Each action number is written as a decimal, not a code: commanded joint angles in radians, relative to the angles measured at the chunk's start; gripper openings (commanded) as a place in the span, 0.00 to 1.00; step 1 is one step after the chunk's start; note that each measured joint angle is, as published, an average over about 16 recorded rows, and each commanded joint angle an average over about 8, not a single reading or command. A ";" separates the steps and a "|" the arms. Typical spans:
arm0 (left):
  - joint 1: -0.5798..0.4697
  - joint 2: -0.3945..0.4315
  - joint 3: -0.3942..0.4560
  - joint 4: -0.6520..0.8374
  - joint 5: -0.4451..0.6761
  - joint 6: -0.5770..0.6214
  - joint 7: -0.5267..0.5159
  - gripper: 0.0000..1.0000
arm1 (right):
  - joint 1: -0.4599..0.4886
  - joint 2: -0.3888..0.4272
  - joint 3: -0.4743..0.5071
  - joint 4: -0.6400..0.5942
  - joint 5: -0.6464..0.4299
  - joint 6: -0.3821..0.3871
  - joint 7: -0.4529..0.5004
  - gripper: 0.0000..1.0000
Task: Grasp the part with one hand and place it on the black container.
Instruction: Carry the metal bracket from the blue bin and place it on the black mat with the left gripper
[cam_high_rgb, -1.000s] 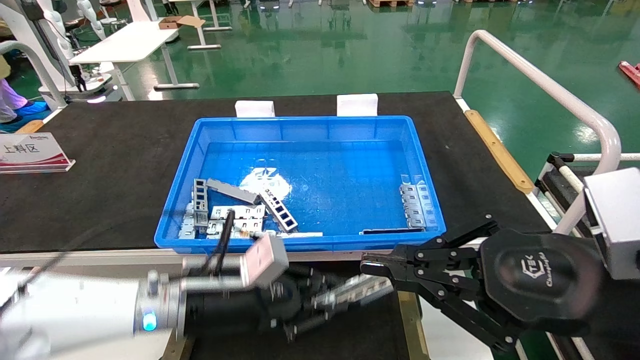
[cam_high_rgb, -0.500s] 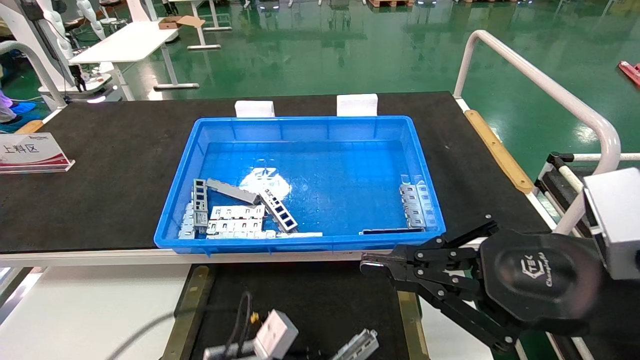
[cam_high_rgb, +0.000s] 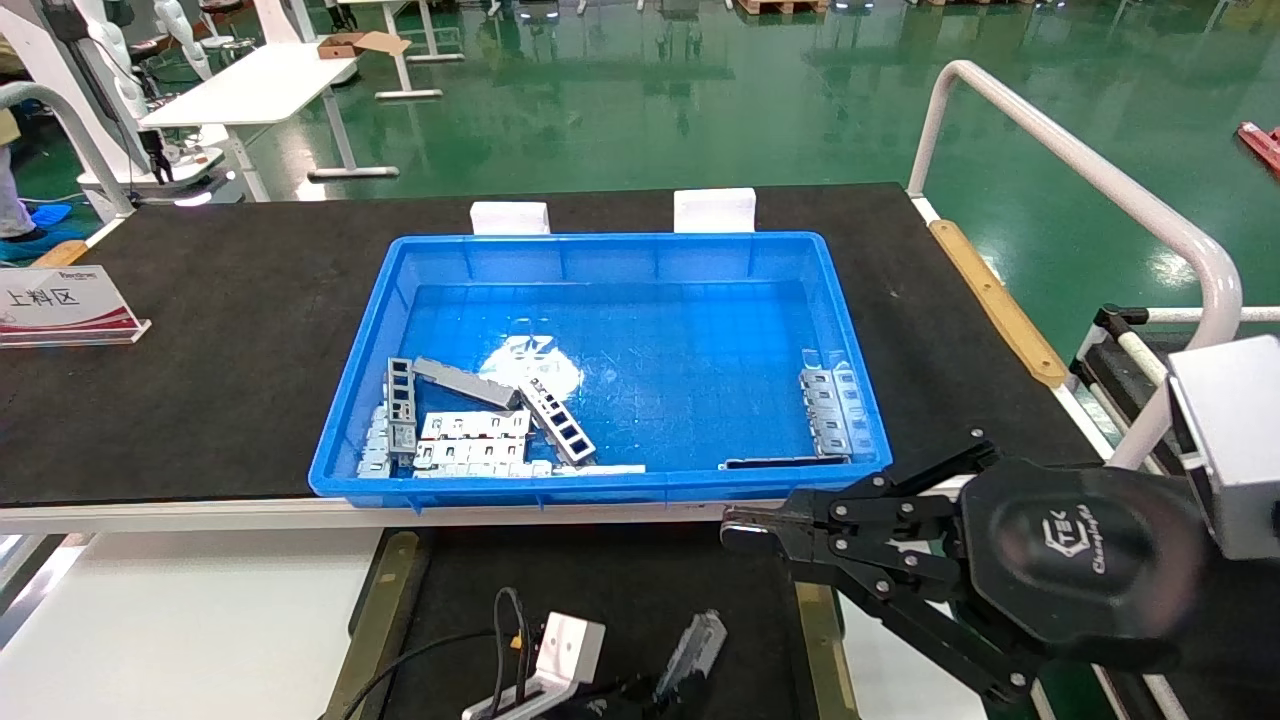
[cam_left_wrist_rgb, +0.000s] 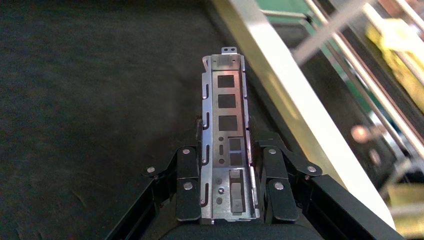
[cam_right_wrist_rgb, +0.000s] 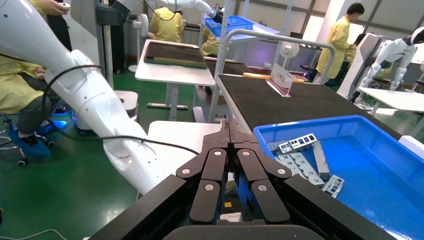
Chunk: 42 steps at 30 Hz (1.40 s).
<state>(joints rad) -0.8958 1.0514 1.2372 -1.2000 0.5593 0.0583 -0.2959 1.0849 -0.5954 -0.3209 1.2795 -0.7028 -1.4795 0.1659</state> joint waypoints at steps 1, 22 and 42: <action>0.006 0.027 -0.009 0.014 -0.006 -0.043 -0.005 0.00 | 0.000 0.000 0.000 0.000 0.000 0.000 0.000 0.00; 0.064 0.254 -0.249 0.239 0.075 -0.173 -0.022 0.00 | 0.000 0.000 -0.001 0.000 0.001 0.000 0.000 0.00; 0.071 0.307 -0.335 0.354 0.127 -0.123 -0.064 0.03 | 0.000 0.001 -0.001 0.000 0.001 0.001 -0.001 0.04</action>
<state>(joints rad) -0.8252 1.3572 0.9045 -0.8479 0.6866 -0.0664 -0.3592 1.0852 -0.5949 -0.3223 1.2795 -0.7019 -1.4790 0.1652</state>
